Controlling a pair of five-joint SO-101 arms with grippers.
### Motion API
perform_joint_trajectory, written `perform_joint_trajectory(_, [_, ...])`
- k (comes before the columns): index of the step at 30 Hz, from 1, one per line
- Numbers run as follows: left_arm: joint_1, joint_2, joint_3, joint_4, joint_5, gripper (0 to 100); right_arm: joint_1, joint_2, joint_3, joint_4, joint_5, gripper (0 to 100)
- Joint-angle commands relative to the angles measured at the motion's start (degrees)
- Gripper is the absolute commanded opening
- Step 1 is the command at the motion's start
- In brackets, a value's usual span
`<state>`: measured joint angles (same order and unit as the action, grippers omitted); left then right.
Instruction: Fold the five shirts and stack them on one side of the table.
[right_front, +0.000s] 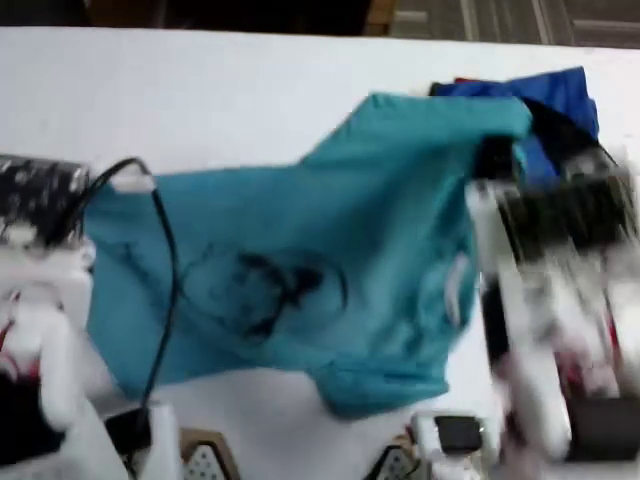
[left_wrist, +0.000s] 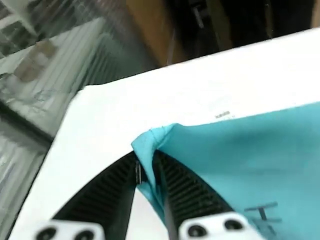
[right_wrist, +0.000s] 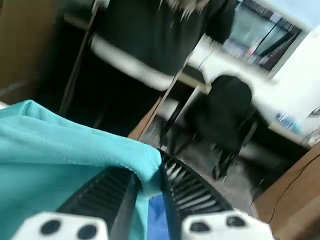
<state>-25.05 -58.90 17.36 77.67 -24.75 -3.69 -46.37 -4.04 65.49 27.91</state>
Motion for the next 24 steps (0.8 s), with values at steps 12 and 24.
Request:
perform_joint_trajectory(12, [2.6,38.1,-18.5,-7.1,-0.8,3,-0.6,30.0,-7.8,-5.8,0.0,1.8])
perform_joint_trajectory(24, [2.6,54.5,-21.8,-3.4,-0.9,3,-4.6,44.9,-7.8,0.4,0.0,1.8])
